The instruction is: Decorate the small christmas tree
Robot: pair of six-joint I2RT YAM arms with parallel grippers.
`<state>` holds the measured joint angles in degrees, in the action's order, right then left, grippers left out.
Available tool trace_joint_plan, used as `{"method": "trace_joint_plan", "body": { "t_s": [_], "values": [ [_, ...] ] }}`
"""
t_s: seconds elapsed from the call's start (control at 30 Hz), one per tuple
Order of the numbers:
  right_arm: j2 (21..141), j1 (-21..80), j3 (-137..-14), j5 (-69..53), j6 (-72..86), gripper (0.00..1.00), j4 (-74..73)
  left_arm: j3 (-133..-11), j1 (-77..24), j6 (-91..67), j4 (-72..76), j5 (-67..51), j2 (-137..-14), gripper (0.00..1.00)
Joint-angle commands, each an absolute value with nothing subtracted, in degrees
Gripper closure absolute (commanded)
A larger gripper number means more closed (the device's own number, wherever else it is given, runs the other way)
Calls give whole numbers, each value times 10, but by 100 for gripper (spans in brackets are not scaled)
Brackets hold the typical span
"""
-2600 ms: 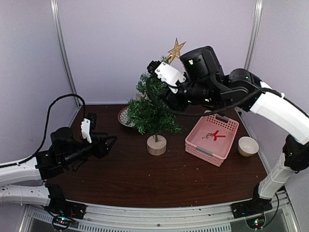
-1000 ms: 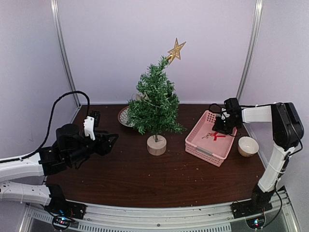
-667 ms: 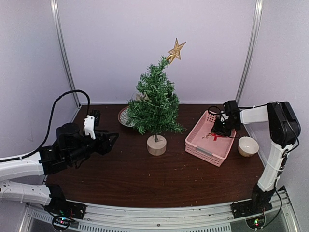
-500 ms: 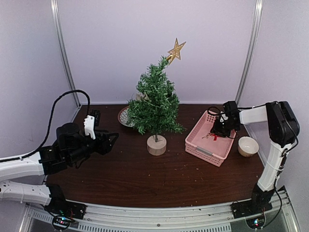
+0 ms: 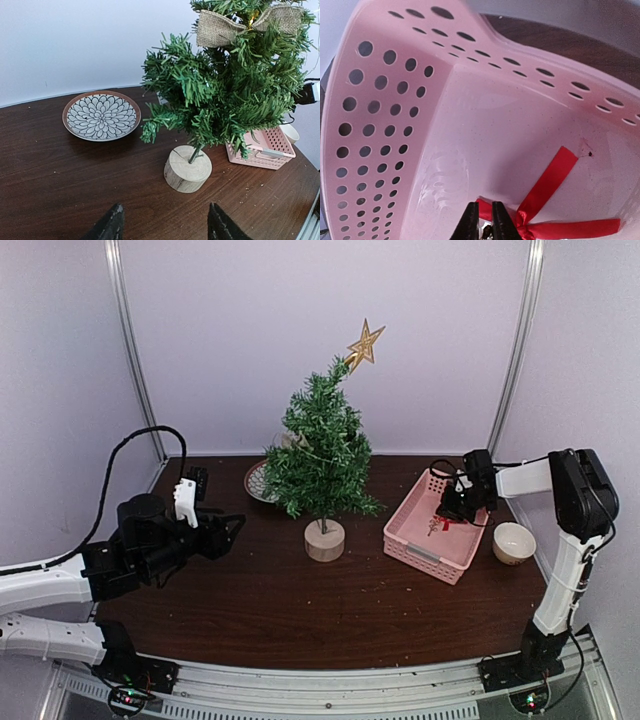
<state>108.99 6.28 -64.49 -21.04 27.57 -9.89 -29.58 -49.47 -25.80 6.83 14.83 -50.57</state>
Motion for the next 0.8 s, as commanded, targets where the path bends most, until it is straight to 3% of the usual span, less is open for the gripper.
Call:
{"method": "trace_joint_plan", "body": {
  "t_s": [0.0,0.43,0.77],
  "values": [
    [1063,58,-636,-231,280,89,-74,-308,-490,-253,94,154,-508,43],
    [849,76,-583,-257,248,92,-49,-306,-490,-262,100,145,-500,43],
    [629,247,-555,-198,89,93,-38,-309,-490,-267,105,140,-504,43]
  ]
}}
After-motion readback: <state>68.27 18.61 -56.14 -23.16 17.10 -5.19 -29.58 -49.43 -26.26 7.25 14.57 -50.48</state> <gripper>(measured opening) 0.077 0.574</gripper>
